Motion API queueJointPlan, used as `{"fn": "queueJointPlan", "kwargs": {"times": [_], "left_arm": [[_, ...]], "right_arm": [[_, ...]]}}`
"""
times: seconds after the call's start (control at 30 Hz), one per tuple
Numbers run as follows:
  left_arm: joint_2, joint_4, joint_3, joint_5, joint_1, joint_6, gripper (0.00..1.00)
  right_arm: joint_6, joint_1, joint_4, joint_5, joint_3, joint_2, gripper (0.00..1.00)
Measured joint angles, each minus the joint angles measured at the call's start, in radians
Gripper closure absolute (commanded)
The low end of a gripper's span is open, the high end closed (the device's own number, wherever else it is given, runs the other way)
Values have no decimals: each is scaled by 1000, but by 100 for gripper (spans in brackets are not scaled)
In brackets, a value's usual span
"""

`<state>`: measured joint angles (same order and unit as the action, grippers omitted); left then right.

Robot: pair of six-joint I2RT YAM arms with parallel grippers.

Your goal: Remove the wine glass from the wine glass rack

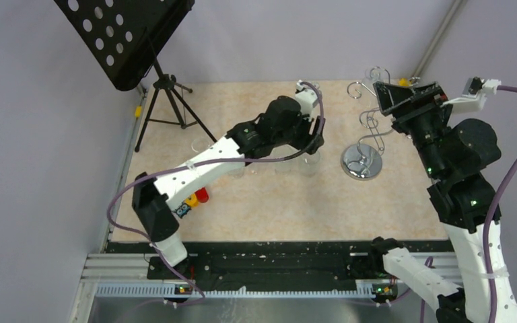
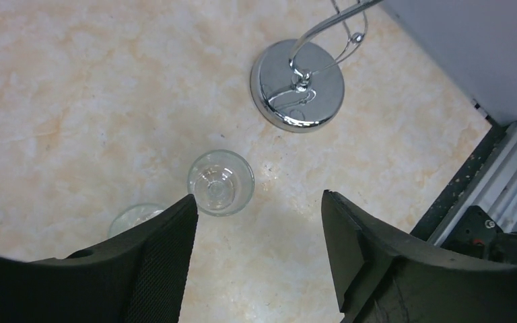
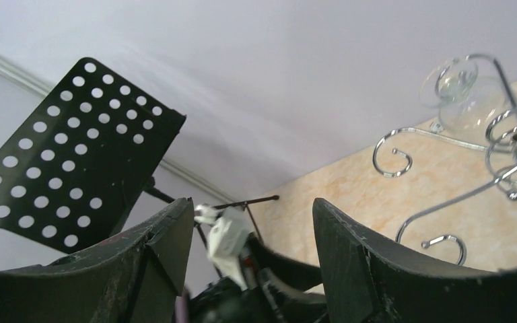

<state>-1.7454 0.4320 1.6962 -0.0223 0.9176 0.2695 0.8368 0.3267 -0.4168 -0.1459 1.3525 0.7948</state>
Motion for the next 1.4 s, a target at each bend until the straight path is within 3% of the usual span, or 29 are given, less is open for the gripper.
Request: {"fn": "queueJointPlan", "kwargs": {"times": [0.1,0.17,0.47,0.67,0.9,0.97,1.03,1.1,1.23,1.4], "left_arm": [[76,-12,-24,3,-8,-14,12],[113,-13,-35,1,-14,-30,7],[235,-13,-153,9,-48,-53,5],[293,-10,-211,42,-72,-54,5],[370,1,-254,63,-101,-41,6],[397,2,-269,63,-109,-34,8],[428,2,-287,62,-118,-28,5],[452,2,-300,62,-127,-24,4],[481,2,-310,59,-140,-9,9],[494,2,-318,71,-147,-6,16]], "right_arm": [[-90,0,-56,-32,120,69,33],[-155,0,-105,-67,198,114,33],[-389,0,-335,-273,563,404,31],[-436,-19,-412,-274,599,546,31],[-436,-266,-407,-67,536,582,32],[-435,-316,-391,-15,492,564,36],[-429,-375,-376,79,472,554,49],[-416,-446,-355,172,472,557,54],[-367,-562,-291,351,462,579,55],[-315,-602,-223,534,414,652,56]]}}
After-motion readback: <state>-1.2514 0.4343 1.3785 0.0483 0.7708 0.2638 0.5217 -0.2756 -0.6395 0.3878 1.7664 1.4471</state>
